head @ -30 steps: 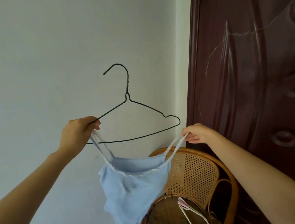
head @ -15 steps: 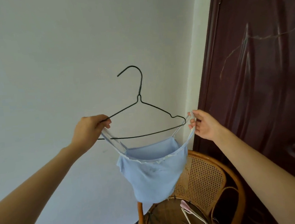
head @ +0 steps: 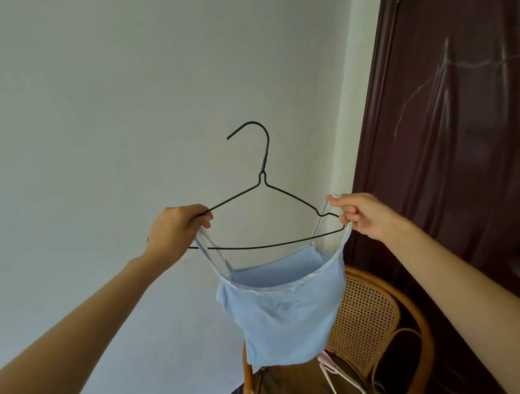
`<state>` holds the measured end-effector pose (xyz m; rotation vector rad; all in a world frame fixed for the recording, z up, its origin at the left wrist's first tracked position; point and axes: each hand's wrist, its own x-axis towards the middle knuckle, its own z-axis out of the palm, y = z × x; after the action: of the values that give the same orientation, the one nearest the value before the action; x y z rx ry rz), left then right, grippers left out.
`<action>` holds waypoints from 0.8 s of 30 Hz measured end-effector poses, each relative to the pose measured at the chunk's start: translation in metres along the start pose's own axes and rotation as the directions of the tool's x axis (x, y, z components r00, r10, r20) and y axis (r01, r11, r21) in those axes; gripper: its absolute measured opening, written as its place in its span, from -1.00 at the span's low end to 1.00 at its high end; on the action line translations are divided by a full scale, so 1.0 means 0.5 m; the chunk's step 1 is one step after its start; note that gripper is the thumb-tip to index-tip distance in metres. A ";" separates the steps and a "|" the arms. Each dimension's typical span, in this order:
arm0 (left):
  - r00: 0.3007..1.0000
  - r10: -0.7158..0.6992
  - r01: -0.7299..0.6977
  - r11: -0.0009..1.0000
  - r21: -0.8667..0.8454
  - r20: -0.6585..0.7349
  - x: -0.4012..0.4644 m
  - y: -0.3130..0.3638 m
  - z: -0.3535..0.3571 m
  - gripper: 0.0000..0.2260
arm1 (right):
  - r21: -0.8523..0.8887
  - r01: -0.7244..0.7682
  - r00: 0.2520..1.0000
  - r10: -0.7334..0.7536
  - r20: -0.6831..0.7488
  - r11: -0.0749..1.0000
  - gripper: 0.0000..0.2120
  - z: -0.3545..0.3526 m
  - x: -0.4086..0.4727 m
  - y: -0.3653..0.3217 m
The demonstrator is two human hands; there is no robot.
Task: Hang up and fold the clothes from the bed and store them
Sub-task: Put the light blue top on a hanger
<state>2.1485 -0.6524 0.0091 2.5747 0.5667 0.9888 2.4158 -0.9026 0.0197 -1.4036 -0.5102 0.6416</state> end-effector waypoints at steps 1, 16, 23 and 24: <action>1.000 -0.001 0.001 1.000 -0.001 0.006 -0.001 0.002 0.003 -0.84 | -0.023 0.005 1.000 -0.004 0.021 1.000 -0.79 0.007 -0.005 -0.005; 0.991 -0.127 0.123 0.990 -0.073 -0.044 -0.004 0.013 0.027 -0.82 | -0.566 -0.066 0.992 0.114 0.050 0.822 -0.77 0.046 -0.053 -0.016; 0.995 -0.029 0.032 0.999 0.031 -0.097 -0.006 0.020 0.020 -0.84 | -0.854 0.056 0.906 -0.385 -0.175 0.517 -0.77 0.027 -0.030 -0.010; 0.994 -0.023 0.026 0.999 0.034 -0.102 -0.006 0.021 0.020 -0.84 | -0.875 0.107 0.894 -0.430 -0.122 0.472 -0.71 0.028 -0.028 -0.011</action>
<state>2.1559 -0.6645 0.0050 2.5524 0.6459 1.1167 2.3966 -0.9020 0.0275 -2.2591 -0.8222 -0.2153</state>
